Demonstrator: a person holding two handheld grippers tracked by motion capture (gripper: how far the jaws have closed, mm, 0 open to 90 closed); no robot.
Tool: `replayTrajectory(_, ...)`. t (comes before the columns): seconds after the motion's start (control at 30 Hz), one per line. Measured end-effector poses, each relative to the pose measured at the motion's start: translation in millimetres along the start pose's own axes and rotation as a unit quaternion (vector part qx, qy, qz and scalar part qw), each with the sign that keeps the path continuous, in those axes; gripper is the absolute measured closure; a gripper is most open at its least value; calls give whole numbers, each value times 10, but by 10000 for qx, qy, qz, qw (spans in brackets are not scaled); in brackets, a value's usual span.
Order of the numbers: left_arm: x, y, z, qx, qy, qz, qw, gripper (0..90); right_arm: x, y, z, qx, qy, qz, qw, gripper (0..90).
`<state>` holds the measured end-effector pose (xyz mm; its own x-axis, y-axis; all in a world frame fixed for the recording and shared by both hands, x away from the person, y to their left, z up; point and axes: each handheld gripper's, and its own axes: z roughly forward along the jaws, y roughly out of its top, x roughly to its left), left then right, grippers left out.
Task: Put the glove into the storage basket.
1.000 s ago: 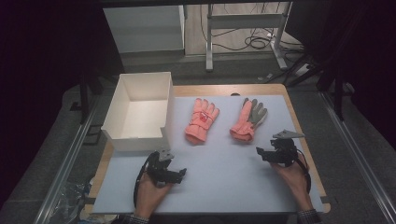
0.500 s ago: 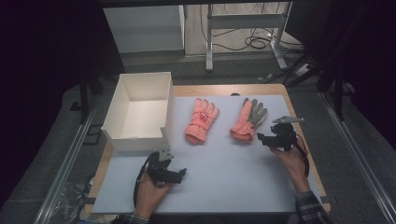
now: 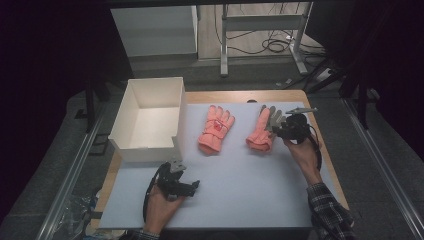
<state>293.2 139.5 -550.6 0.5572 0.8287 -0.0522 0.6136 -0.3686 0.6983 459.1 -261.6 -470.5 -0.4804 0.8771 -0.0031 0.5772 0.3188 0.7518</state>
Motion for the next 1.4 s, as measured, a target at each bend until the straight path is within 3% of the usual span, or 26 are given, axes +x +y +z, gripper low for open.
replayTrajectory(0.3,0,-1,0,-6,-1,2,10000,50,-10,175,268,132,-94,14,9999,569)
replayTrajectory(0.43,0,-1,0,-6,-1,2,10000,50,-58,165,409,303,-125,91,9994,481)
replayTrajectory(0.53,0,-1,0,-5,-1,3,10000,50,-73,138,473,462,-157,54,9988,481)
replayTrajectory(0.57,0,-1,1,-6,0,1,10000,50,-104,106,517,518,-38,192,9985,511)
replayTrajectory(0.7,0,-1,1,-5,0,3,10000,50,-140,81,545,632,20,378,9973,596)
replayTrajectory(0.9,0,-1,1,-7,1,2,10000,50,-193,33,534,565,234,724,9955,831)
replayTrajectory(1.13,0,-1,1,-7,-1,1,10000,50,-165,47,471,413,224,724,9963,855)
replayTrajectory(1.4,0,-1,1,-6,0,1,10000,50,-158,73,354,252,536,840,9947,860)
